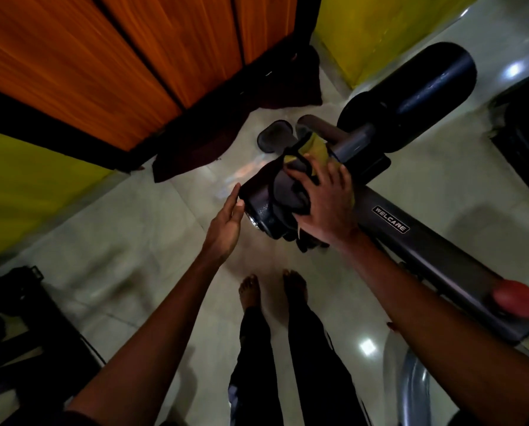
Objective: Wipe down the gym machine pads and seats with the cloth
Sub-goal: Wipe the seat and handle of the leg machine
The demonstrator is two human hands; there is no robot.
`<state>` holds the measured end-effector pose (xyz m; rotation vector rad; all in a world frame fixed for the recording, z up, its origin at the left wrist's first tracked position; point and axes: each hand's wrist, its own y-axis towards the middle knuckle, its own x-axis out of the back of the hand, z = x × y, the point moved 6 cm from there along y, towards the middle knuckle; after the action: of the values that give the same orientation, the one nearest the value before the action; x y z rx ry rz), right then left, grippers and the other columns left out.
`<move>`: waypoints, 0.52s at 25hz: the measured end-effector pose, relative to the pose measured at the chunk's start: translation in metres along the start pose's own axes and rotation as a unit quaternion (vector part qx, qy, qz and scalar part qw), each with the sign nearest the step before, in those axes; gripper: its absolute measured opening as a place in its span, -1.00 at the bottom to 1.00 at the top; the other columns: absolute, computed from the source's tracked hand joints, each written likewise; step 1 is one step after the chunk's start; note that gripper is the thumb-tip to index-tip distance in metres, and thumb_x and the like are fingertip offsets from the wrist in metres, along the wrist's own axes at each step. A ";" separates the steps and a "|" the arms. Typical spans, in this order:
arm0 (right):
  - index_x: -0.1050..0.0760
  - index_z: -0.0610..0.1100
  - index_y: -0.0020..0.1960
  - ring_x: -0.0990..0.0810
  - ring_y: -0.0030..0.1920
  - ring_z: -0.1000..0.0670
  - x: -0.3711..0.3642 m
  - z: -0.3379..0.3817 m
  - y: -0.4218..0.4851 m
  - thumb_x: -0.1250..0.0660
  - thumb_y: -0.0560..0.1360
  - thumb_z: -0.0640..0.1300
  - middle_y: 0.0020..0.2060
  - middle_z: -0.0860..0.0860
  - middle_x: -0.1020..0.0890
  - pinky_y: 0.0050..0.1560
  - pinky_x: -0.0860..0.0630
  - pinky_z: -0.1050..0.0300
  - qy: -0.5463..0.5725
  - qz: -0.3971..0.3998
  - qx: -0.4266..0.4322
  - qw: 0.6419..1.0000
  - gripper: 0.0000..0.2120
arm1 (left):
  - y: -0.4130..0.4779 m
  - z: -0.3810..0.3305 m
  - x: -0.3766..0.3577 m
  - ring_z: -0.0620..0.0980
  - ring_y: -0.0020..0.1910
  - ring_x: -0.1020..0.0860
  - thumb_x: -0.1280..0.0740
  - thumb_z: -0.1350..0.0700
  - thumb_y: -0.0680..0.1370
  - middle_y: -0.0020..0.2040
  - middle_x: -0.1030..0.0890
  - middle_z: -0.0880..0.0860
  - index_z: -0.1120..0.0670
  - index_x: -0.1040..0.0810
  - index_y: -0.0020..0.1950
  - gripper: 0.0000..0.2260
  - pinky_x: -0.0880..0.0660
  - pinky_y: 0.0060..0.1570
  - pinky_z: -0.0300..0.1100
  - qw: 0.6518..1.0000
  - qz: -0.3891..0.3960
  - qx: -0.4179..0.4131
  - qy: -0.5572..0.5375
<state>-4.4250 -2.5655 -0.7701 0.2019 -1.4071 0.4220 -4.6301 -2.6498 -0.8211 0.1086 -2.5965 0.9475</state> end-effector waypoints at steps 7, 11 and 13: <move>-0.46 0.13 0.37 -0.34 0.42 -0.25 -0.009 0.055 -0.003 -0.44 0.21 0.15 0.43 -0.06 -0.41 0.45 -0.17 -0.26 0.011 -0.002 0.066 0.998 -0.28 | 0.023 0.009 -0.018 0.01 0.53 -0.24 -0.02 -0.14 0.68 0.57 -0.25 0.02 -0.04 -0.12 0.60 -0.50 -0.22 0.50 -0.02 0.991 0.031 0.028 -0.129; -0.42 0.12 0.39 -0.38 0.39 -0.21 0.003 0.000 0.016 -0.42 0.22 0.11 0.43 -0.05 -0.41 0.41 -0.26 -0.20 0.024 -0.019 0.027 0.999 -0.27 | 0.031 0.009 -0.023 -0.07 0.45 -0.29 0.10 0.04 0.73 0.53 -0.28 0.08 0.14 -0.16 0.58 -0.57 -0.31 0.19 -0.51 0.978 0.034 0.052 -0.199; -0.40 0.11 0.39 -0.37 0.41 -0.22 0.008 -0.022 0.026 -0.42 0.28 0.10 0.42 -0.06 -0.40 0.41 -0.30 -0.24 0.071 -0.039 -0.085 0.993 -0.32 | 0.031 0.001 -0.025 -0.16 0.37 -0.32 0.13 0.04 0.73 0.48 -0.34 0.05 0.12 -0.22 0.55 -0.58 -0.31 0.11 -0.54 0.977 0.051 0.057 -0.199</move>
<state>-4.4146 -2.5325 -0.7684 0.0859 -1.2841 0.2452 -4.6137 -2.6276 -0.8497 0.2166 -2.9313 1.2187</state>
